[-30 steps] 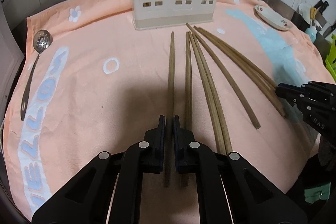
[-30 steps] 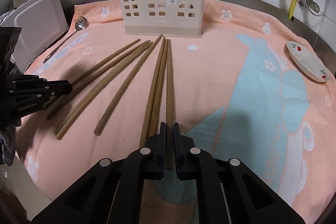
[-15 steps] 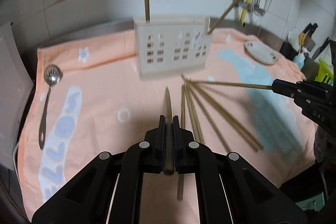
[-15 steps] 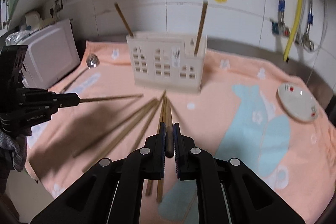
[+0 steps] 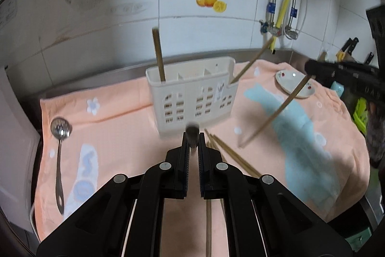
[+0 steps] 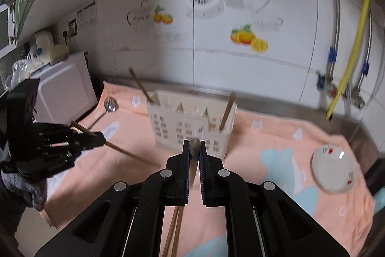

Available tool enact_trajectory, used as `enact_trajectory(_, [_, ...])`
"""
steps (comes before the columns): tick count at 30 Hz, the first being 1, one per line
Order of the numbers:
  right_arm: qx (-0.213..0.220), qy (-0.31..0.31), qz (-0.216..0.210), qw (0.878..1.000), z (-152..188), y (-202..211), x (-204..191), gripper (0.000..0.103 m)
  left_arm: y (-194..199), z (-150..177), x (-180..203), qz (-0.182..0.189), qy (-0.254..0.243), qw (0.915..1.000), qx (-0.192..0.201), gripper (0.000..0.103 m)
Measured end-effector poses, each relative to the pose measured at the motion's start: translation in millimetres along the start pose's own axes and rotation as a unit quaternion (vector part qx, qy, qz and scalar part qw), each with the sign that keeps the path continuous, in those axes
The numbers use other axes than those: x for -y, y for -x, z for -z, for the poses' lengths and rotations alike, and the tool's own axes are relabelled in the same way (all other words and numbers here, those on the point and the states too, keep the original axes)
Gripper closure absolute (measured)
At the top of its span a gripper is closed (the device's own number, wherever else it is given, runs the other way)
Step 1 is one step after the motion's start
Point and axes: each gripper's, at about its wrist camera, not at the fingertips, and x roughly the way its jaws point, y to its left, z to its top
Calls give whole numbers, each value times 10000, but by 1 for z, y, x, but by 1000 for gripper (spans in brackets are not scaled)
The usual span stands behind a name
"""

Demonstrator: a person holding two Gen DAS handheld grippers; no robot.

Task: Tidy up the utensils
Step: 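Raise the left tool's chopstick over the holder while the right tool lifts its own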

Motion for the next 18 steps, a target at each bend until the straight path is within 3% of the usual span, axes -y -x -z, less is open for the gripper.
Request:
enact_trajectory(7, [298, -132, -59, 9994, -53, 11, 18, 96, 5, -31, 2, 134, -39, 9998, 168, 97])
enact_trajectory(15, [803, -277, 208, 9962, -105, 9, 31, 96, 38, -87, 15, 276, -168, 9957, 865, 97])
enact_trajectory(18, [795, -359, 301, 9957, -112, -4, 36, 96, 41, -108, 17, 276, -183, 9938, 1063, 97])
